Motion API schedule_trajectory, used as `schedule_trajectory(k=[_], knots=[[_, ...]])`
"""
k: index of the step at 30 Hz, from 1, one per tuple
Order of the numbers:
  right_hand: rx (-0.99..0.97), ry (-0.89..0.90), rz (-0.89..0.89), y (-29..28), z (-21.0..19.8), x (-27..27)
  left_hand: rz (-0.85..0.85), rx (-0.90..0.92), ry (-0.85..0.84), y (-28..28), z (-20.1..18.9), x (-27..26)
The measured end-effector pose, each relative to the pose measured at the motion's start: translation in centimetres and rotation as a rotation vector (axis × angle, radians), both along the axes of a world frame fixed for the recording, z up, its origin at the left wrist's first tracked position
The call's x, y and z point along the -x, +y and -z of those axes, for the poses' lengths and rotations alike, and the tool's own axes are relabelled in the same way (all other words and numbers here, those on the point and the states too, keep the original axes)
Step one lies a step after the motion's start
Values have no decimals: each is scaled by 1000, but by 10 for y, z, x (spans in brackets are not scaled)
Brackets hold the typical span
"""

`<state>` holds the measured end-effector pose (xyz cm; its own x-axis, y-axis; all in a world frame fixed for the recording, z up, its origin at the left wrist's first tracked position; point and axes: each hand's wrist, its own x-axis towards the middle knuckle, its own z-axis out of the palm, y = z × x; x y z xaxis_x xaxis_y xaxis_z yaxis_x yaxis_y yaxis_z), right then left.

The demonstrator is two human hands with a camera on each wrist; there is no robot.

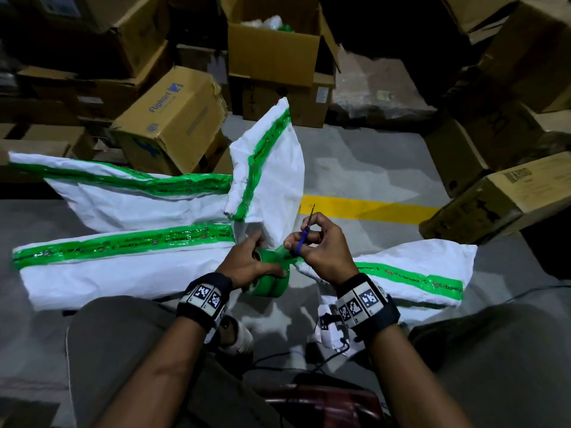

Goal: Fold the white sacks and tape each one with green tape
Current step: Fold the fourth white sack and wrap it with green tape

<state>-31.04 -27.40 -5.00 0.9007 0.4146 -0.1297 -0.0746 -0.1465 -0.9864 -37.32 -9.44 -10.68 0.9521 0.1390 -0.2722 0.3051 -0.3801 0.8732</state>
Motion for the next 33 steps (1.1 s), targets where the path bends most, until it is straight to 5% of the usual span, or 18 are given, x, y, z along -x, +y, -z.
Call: schedule_trajectory(k=[7, 10, 15, 20, 27, 33], knots=[[37, -119, 19, 1, -14, -16, 55, -6, -172, -5, 4, -2], [49, -151, 8, 5, -13, -16, 3, 126, -165, -10, 12, -2], [133, -161, 164, 8, -7, -11, -167, 45, -119, 4, 11, -7], [317, -174, -87, 18, -9, -1, -349, -367, -211, 51, -6, -1], [430, -301, -242, 71, -7, -18, -430, -978, -156, 140, -101, -31], [274, -140, -262, 107, 14, -42, -430, -1103, 71, 262, -110, -107]])
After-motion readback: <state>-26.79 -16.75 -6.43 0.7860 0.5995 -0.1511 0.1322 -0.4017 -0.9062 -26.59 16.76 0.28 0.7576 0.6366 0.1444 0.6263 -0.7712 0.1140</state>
